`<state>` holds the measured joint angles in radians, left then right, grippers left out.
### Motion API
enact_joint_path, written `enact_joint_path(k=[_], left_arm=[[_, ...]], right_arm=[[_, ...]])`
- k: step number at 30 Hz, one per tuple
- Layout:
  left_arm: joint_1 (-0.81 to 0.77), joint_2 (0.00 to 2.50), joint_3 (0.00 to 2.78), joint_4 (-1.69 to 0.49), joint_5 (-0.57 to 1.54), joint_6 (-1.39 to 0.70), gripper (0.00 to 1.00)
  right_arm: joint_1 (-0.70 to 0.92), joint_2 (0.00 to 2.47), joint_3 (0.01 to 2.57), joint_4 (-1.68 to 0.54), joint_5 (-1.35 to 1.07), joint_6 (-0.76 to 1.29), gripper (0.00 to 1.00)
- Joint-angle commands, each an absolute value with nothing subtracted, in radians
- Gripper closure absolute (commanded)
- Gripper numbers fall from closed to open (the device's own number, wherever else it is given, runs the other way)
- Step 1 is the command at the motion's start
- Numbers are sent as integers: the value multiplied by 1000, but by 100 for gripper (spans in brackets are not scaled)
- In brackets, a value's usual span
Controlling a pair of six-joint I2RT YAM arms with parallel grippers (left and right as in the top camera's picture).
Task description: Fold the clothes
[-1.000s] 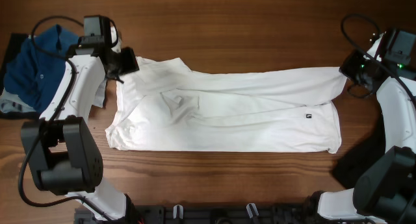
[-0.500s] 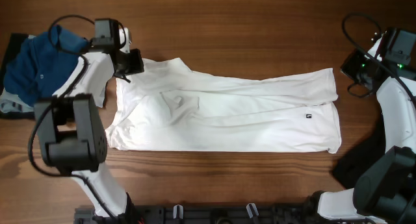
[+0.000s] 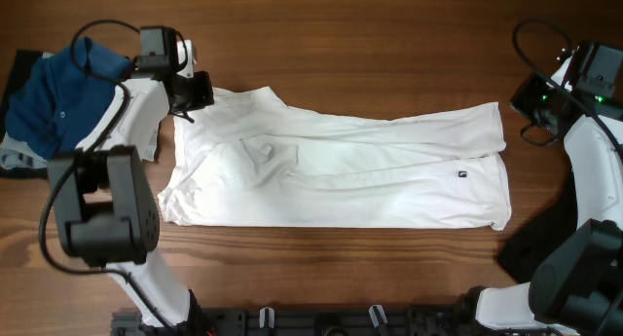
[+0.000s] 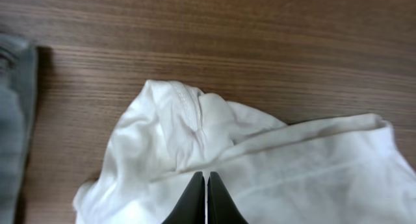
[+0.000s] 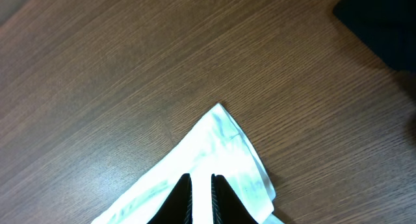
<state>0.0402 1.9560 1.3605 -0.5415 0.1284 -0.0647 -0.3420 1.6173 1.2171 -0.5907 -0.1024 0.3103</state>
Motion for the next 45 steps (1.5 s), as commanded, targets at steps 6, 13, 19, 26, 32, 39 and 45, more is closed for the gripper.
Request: enact_joint_path(k=[6, 13, 19, 26, 32, 39, 45], left_arm=[[48, 1882, 1358, -611, 80, -67, 68], [64, 1999, 1358, -607, 81, -69, 67], [65, 2005, 1359, -599, 83, -86, 68], [65, 2005, 1359, -602, 281, -97, 96], [66, 1963, 1363, -603, 329, -98, 96], [85, 1792, 1364, -641, 328, -97, 96], [90, 1687, 1363, -774, 258, -97, 96]], right_arm=[[-340, 1614, 1217, -588, -81, 318, 89], [-340, 1614, 1217, -588, -81, 317, 89], [-340, 1614, 1217, -588, -81, 317, 89], [-340, 1614, 1217, -588, -81, 317, 89], [-340, 1614, 1217, -584, -81, 315, 89], [-340, 1614, 1202, -556, -91, 257, 88], [-340, 1650, 1163, -519, -104, 242, 88]])
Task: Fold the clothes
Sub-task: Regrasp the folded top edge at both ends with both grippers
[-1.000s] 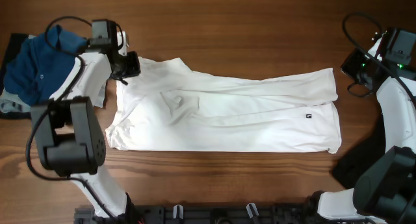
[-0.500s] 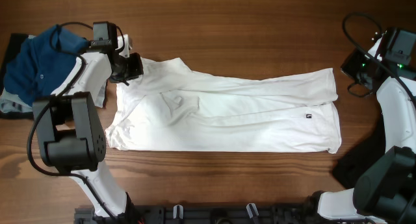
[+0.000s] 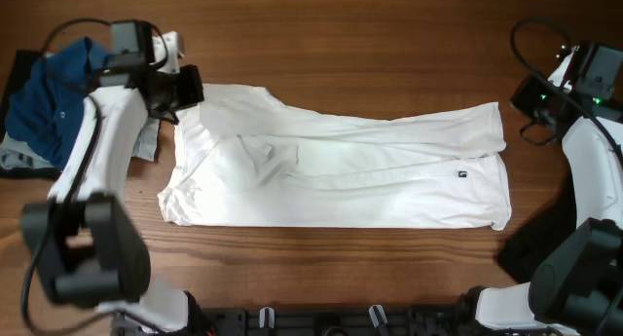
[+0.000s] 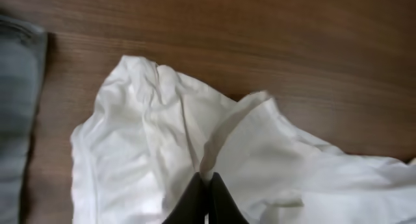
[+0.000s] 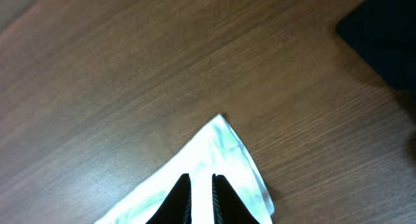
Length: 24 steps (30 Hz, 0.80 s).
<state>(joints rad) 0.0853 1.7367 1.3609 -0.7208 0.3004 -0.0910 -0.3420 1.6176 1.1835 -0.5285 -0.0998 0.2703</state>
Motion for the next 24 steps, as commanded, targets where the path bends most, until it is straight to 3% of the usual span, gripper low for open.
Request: enact_joint_path(k=[1, 5, 13, 24], left_arm=[[90, 1683, 1363, -796, 246, -97, 96], [90, 1683, 1357, -879, 234, -89, 96], [90, 1683, 1357, -921, 224, -89, 96], [90, 1683, 1358, -849, 215, -89, 96]], right_arm=[[-340, 1663, 1163, -515, -124, 234, 88], [-340, 1718, 1163, -498, -206, 199, 88], [-340, 1822, 1163, -403, -275, 126, 76], [-340, 1898, 1164, -424, -208, 258, 60]])
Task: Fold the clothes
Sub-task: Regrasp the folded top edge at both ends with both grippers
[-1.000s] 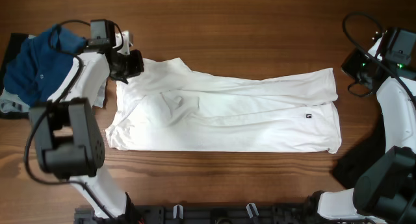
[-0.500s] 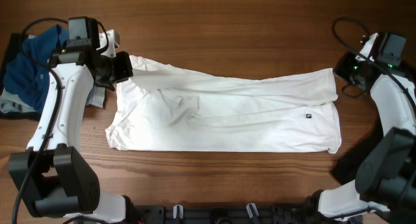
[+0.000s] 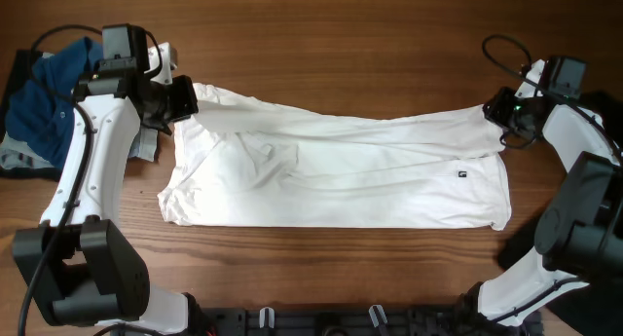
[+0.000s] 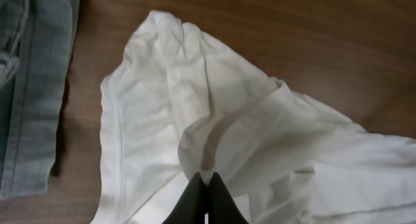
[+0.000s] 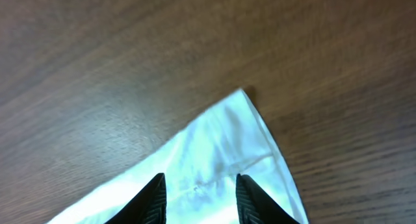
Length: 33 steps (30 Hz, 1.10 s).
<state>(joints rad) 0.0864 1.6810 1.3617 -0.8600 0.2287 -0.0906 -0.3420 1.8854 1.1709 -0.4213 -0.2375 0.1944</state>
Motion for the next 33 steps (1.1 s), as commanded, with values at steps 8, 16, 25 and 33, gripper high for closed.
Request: enact_joint_path(k=[8, 16, 25, 33], left_arm=[[90, 1683, 1358, -850, 215, -89, 96], [90, 1683, 1358, -851, 216, -90, 96], [90, 1683, 1358, -857, 216, -90, 96], [90, 1681, 1364, -845, 216, -90, 96]], right_arm=[[-341, 1905, 1164, -417, -68, 272, 51], [-338, 1970, 1164, -262, -189, 239, 50], [-336, 2044, 1164, -257, -192, 255, 81], [-338, 1956, 1180, -237, -245, 262, 96]])
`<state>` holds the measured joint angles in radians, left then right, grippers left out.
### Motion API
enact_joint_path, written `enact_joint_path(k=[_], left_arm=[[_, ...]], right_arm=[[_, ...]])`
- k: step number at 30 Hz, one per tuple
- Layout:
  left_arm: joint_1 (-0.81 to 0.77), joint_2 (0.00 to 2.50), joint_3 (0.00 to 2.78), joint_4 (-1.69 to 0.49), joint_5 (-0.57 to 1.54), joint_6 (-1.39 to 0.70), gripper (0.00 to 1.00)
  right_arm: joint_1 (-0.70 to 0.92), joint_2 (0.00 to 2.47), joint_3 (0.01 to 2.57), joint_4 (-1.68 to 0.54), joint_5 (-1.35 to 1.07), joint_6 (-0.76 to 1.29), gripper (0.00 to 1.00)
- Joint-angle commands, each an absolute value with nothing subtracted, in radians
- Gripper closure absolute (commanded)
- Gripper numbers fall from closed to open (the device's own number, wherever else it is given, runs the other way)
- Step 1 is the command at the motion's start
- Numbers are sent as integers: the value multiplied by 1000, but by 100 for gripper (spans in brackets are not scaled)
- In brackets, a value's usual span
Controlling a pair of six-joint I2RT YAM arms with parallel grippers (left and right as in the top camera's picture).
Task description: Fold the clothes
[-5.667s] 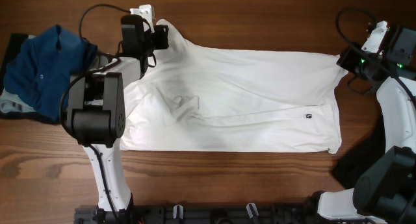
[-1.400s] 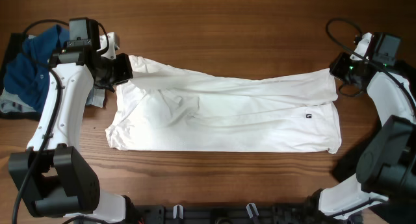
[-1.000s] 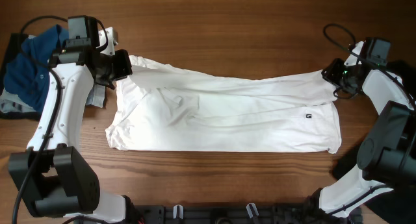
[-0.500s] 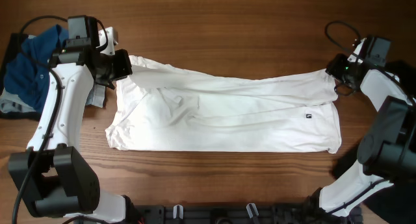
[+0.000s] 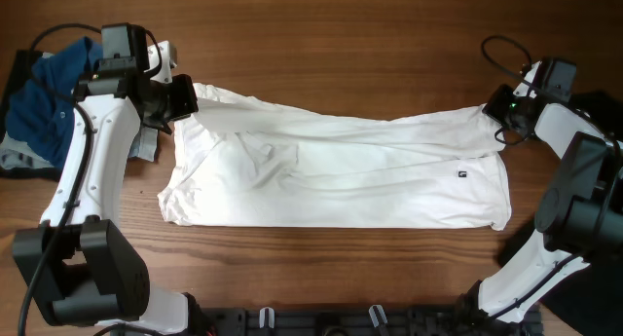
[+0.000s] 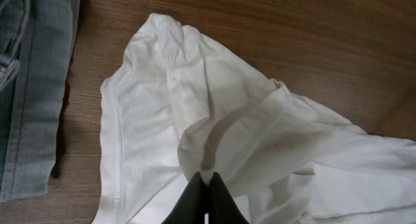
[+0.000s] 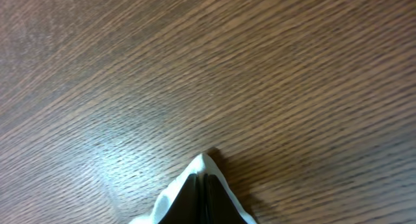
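Note:
A white garment [image 5: 331, 170] lies spread lengthwise across the wooden table. At its far left corner my left gripper [image 5: 185, 97] is shut on a raised fold of the white cloth [image 6: 214, 143], the fingertips pinching it in the left wrist view [image 6: 205, 178]. Over at the far right corner my right gripper [image 5: 501, 112] is shut on the cloth's pointed tip [image 7: 203, 165], which sticks out just past the fingers.
A blue shirt [image 5: 54, 93] and grey denim [image 6: 29, 87] lie piled at the far left, just beside the left gripper. A dark item [image 5: 599, 107] sits at the right edge behind the right arm. Bare wood [image 5: 370, 44] lies beyond the garment.
My right gripper, open astride the right corner before, is now shut on that corner's tip. The left gripper still holds the same fold in the same place.
At first my left gripper was shut at the garment's far left corner and the right hovered off the far right corner. The left then lifted a fold leftward. The right came in open over its corner, and now pinches it.

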<state>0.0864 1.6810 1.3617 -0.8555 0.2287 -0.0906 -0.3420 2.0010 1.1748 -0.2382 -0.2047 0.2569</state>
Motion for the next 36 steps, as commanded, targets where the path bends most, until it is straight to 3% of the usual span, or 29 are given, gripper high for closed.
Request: enact_joint_path(k=[1, 13, 18, 24, 31, 34, 36], left_arm=[[90, 1679, 1371, -844, 215, -90, 96], [93, 1589, 1433, -873, 178, -89, 96], [93, 1591, 1433, -972, 167, -90, 96], [97, 1592, 1433, -1095, 9, -90, 96], [99, 1592, 1397, -1142, 9, -101, 96], [99, 1592, 1385, -1133, 9, -101, 96], [99, 1592, 1385, -1110, 10, -103, 96]], right_arm=[[-338, 1930, 1180, -237, -245, 262, 96], [-342, 1584, 1180, -332, -233, 239, 96], [-342, 1570, 1180, -460, -204, 257, 96], [-371, 1571, 1180, -630, -146, 312, 96], [-436, 1571, 1180, -845, -1, 350, 96], [-443, 1571, 1180, -821, -105, 296, 96], [-436, 1574, 1172, -728, -320, 148, 84]])
